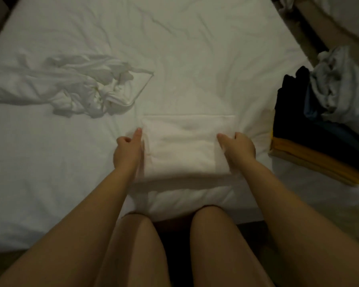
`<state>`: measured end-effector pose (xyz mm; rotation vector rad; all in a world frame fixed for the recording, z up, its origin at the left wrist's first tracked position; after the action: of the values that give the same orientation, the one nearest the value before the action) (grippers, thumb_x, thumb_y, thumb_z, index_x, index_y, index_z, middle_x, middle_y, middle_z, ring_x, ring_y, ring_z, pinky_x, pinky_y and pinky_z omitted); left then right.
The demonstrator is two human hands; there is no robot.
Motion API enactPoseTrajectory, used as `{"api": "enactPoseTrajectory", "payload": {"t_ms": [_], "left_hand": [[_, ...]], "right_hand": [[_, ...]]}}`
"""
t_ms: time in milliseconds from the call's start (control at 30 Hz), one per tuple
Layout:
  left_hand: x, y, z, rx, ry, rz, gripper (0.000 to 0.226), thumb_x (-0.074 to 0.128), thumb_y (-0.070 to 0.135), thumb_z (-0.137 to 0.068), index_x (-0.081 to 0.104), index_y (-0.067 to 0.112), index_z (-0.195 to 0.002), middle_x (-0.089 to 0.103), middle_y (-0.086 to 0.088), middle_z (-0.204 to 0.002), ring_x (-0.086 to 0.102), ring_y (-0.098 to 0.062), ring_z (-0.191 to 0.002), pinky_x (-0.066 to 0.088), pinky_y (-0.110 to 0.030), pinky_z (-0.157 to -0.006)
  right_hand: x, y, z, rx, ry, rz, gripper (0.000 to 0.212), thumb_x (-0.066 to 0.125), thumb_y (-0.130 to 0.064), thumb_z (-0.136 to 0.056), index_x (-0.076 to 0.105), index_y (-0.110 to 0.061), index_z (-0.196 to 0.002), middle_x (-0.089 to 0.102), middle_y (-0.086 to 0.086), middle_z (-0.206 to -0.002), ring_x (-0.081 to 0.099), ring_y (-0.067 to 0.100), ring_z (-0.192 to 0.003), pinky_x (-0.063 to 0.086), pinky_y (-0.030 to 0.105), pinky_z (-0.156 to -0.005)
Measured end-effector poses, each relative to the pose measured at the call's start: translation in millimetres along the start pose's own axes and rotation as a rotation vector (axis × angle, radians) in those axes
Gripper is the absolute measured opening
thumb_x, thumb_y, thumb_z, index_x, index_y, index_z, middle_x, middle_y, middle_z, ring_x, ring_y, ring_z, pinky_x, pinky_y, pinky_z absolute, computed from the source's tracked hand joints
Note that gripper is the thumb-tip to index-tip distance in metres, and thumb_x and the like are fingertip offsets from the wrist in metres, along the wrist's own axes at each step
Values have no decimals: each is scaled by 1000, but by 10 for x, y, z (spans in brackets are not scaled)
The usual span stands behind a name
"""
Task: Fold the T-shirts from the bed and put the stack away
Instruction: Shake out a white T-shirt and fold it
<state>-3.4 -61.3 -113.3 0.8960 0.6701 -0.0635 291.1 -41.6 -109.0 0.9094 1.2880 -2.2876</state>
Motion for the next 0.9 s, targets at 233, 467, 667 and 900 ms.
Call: {"api": "enactPoseTrajectory", "payload": {"t_ms": [233, 467, 667, 900], "left_hand": [[-126, 279, 583, 146, -214, 123, 61, 53, 37, -92, 35, 7, -141, 40, -13, -144, 41, -31, -128, 33, -35, -101], [-417, 1021, 1328, 440, -165, 407, 28, 55, 30, -92, 54, 24, -119, 61, -2, -111, 60, -24, -98, 51, -42, -86], [-44, 1986, 2020, 626, -266, 518, 18, 52, 30, -93, 54, 24, -110, 62, 5, -96, 60, -12, -82, 49, -30, -66], [919, 2714, 2495, 669, -371, 425, 25, 51, 33, -93, 53, 22, -115, 58, -4, -107, 56, -25, -96, 49, -41, -82]], "right_hand": [[-388, -94, 501, -30, -157, -436, 42, 55, -27, -93, 52, -6, -129, 57, 8, -116, 54, 23, -103, 45, 31, -83], [-1557, -299, 988, -304, -23, -616, 38, 56, -23, -92, 53, -14, -129, 60, 5, -121, 58, 24, -108, 48, 42, -94], [-2761, -147, 1078, -331, 128, -675, 35, 56, -29, -92, 53, -14, -125, 62, 2, -114, 60, 20, -100, 53, 34, -80], [-3686, 439, 592, -189, 230, -689, 44, 56, -30, -92, 50, -9, -130, 58, 8, -122, 57, 26, -103, 49, 41, -87]]}}
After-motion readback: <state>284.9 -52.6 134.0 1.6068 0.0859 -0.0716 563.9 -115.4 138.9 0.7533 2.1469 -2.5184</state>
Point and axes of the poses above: each hand's wrist, its own z-axis away from the middle knuckle, its own x-axis out of the palm, y = z × x, the point moved 5 cm from there along -z, towards the middle knuckle
